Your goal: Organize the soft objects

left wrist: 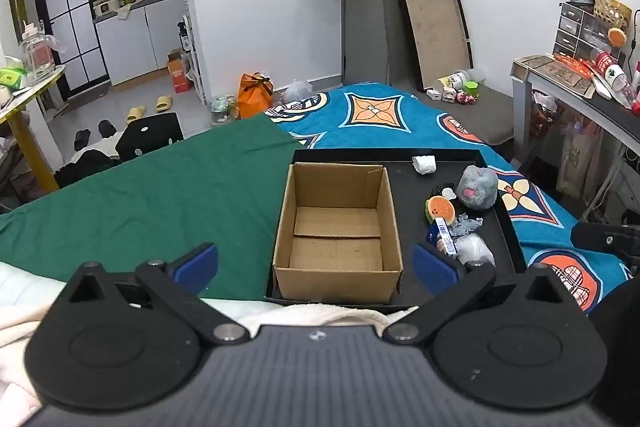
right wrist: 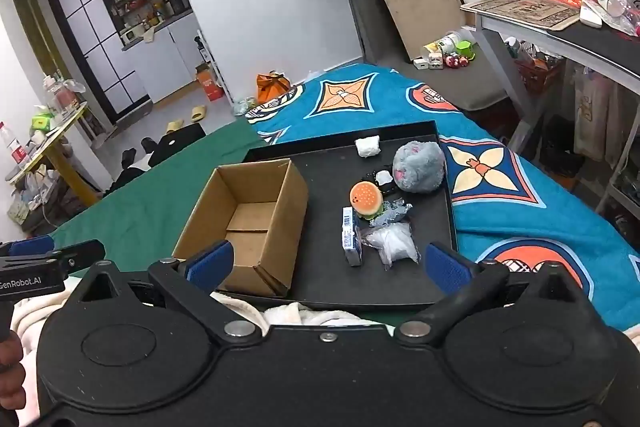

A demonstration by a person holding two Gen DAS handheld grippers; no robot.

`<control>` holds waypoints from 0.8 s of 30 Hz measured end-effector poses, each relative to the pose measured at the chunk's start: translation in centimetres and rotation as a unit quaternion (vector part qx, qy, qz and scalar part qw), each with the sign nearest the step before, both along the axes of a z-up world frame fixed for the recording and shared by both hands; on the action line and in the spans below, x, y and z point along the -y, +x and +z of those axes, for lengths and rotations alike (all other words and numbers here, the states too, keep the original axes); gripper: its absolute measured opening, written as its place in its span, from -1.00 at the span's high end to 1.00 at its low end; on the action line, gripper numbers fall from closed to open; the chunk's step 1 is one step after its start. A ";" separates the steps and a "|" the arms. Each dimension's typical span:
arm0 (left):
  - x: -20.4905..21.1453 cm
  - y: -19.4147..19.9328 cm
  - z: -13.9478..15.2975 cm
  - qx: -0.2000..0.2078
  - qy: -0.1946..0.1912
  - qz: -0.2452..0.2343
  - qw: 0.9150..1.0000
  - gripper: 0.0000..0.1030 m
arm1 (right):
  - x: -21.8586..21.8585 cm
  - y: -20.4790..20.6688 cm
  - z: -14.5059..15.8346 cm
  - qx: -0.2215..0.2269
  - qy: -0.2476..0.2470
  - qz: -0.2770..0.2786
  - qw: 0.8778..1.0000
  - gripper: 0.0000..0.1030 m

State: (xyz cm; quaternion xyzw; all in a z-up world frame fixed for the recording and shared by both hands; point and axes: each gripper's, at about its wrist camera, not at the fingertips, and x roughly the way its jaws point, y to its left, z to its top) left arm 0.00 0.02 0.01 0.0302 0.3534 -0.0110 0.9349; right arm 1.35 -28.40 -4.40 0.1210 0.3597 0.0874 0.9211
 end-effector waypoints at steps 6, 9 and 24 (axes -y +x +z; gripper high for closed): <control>-0.2 -0.1 -0.1 0.004 -0.016 0.003 1.000 -0.99 | 0.8 -0.1 -0.1 -0.002 0.019 0.002 1.000 -1.00; 0.3 -0.1 -0.8 0.000 -0.009 0.002 1.000 -0.99 | 0.4 -0.1 -0.4 -0.003 0.011 -0.004 1.000 -1.00; -0.2 0.3 -0.5 -0.005 -0.015 0.002 1.000 -0.99 | -0.5 -0.2 -0.1 -0.001 -0.024 -0.004 1.000 -1.00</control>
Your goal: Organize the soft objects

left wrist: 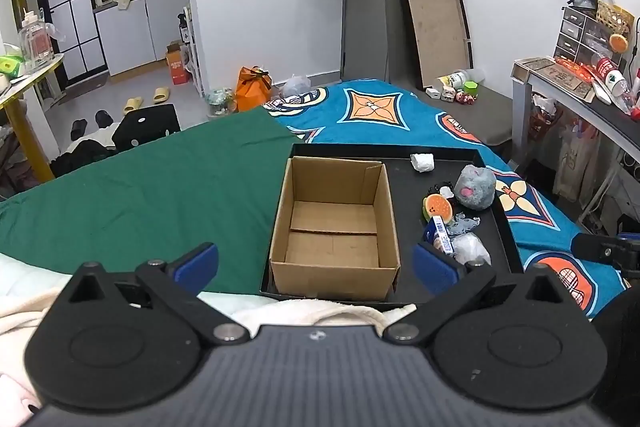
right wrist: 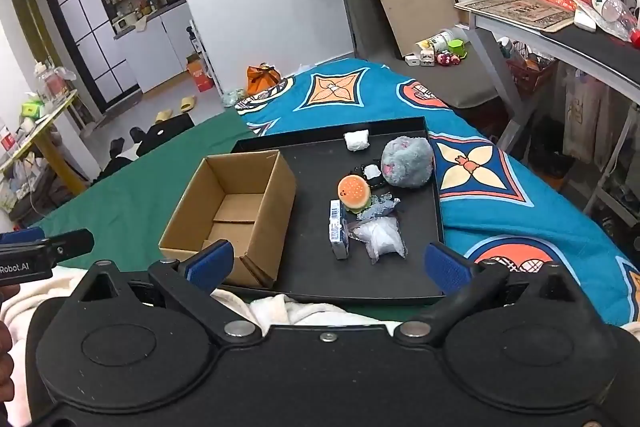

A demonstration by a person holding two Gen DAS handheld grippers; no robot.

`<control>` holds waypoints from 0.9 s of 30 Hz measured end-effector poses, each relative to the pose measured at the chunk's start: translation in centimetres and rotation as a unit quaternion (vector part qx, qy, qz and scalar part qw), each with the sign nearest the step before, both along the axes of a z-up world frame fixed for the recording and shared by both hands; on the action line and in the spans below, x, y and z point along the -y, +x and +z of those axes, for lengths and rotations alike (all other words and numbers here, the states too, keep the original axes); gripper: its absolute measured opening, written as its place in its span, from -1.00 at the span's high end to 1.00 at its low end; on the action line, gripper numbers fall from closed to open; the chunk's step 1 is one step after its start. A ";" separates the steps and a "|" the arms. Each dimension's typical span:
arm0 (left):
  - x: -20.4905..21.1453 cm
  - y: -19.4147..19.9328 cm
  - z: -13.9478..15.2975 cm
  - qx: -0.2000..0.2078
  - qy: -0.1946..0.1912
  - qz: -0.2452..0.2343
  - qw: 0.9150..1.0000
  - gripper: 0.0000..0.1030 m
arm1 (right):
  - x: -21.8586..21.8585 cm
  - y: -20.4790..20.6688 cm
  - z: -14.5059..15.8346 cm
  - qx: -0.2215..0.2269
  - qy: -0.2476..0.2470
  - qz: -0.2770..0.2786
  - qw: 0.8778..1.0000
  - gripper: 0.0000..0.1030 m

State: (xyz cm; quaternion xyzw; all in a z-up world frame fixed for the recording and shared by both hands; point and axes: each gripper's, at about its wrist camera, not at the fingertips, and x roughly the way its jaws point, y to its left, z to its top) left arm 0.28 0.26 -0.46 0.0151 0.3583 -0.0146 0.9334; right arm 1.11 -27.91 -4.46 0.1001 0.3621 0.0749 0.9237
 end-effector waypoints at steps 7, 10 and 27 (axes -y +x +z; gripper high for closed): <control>-0.1 0.1 -0.3 -0.004 -0.001 0.001 1.000 -0.99 | -0.3 0.0 -0.1 -0.001 -0.007 -0.001 1.000 -1.00; 0.0 0.2 -0.3 -0.007 0.000 0.000 1.000 -0.99 | -0.3 0.0 -0.1 -0.002 -0.008 0.000 1.000 -1.00; 0.0 0.3 -0.5 -0.014 0.008 0.005 1.000 -0.99 | -1.1 -0.1 0.2 -0.005 -0.022 0.008 1.000 -1.00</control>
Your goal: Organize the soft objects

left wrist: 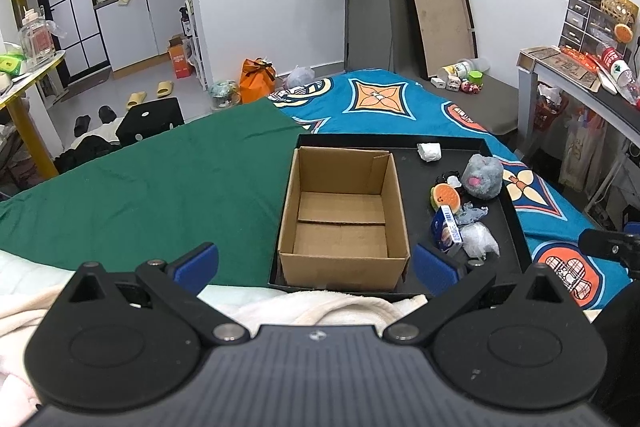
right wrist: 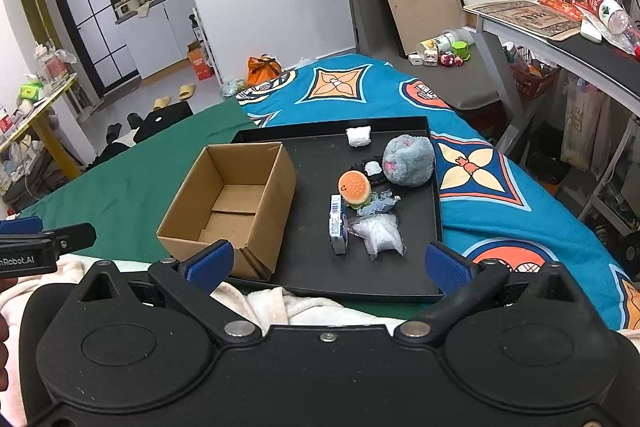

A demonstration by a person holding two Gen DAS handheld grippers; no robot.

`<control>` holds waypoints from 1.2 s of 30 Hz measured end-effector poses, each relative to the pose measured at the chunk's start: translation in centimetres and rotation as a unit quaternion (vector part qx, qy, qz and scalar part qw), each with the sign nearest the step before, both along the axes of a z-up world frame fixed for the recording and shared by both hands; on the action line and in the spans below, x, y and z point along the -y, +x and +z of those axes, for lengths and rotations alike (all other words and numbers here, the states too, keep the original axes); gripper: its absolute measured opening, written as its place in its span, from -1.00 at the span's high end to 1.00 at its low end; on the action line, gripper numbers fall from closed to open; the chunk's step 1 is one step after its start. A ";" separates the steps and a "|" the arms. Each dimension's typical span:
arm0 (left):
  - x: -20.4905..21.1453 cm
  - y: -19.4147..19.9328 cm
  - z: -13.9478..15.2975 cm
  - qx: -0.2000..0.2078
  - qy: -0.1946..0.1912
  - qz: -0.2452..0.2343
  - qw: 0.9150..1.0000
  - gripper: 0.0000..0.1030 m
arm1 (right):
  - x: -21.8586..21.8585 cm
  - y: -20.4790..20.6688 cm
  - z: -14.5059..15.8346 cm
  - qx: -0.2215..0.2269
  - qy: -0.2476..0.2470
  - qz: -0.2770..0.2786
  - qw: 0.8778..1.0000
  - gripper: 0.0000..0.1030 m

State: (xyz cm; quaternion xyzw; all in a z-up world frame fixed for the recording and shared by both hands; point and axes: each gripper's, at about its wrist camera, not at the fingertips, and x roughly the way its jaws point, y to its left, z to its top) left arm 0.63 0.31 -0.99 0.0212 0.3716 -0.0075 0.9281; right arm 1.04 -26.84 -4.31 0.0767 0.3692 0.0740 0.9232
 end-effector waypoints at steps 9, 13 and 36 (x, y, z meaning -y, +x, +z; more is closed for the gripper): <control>0.0 0.0 -0.1 -0.003 0.004 0.000 1.000 -0.99 | 0.2 0.0 0.2 -0.003 0.005 -0.001 1.000 -1.00; 0.0 0.0 -0.2 -0.003 0.003 -0.002 1.000 -0.99 | 0.4 0.0 0.4 -0.002 0.013 0.000 1.000 -1.00; 0.3 0.9 -0.7 -0.011 0.007 0.002 1.000 -0.99 | 0.4 0.4 -0.3 -0.011 0.012 -0.004 1.000 -1.00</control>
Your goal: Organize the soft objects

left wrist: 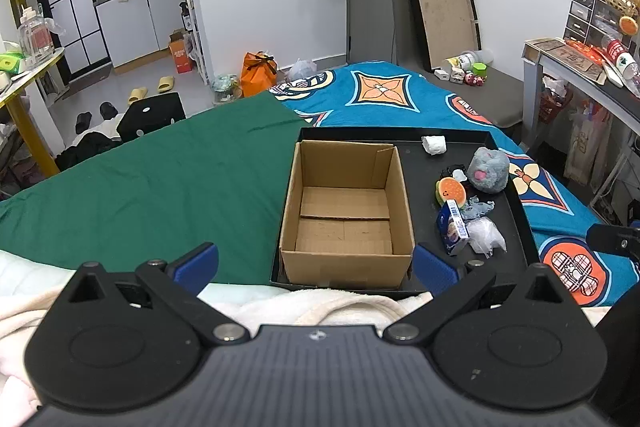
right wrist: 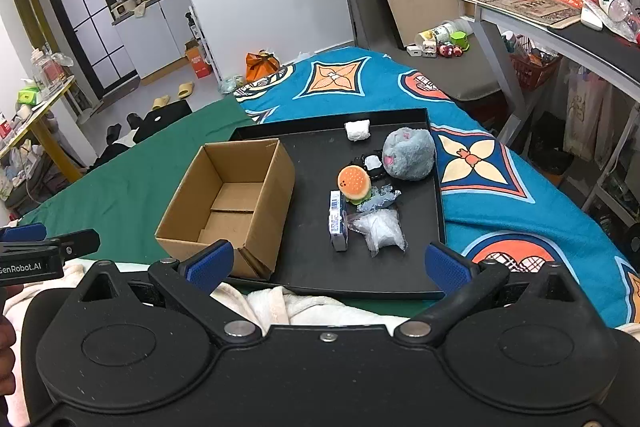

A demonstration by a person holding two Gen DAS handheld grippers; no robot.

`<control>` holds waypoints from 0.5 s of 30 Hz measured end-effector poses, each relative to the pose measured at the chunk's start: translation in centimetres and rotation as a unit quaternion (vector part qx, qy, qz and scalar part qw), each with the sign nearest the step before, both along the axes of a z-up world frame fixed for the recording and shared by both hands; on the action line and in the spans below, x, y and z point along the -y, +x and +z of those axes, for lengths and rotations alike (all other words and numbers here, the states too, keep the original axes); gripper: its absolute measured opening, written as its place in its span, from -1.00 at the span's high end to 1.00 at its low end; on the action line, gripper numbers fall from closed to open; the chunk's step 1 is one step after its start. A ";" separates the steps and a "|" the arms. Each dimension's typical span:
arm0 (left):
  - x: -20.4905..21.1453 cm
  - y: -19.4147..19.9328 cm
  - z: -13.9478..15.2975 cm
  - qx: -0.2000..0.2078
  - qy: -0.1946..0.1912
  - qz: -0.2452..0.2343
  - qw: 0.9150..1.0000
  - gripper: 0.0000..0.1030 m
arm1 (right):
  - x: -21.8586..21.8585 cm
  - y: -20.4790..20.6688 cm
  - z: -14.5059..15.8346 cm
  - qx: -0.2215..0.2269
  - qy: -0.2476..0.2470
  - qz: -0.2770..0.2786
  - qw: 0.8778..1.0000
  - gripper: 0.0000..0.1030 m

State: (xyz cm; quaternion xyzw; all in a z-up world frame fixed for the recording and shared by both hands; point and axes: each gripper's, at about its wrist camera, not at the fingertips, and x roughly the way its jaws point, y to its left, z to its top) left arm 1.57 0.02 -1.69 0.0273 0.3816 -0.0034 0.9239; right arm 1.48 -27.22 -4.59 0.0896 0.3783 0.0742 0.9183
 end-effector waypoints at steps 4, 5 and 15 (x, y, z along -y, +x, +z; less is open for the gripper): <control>-0.2 0.4 -0.5 -0.005 -0.001 0.001 1.000 -0.99 | -0.1 0.3 -0.6 -0.004 0.003 0.003 1.000 -1.00; -0.2 0.6 -0.6 -0.007 0.000 0.003 1.000 -0.99 | -0.2 0.4 -0.7 -0.004 0.005 0.006 1.000 -1.00; -0.6 2.0 -1.6 -0.006 0.000 0.010 1.000 -0.99 | 0.4 2.1 -1.8 -0.012 0.033 0.016 0.999 -1.00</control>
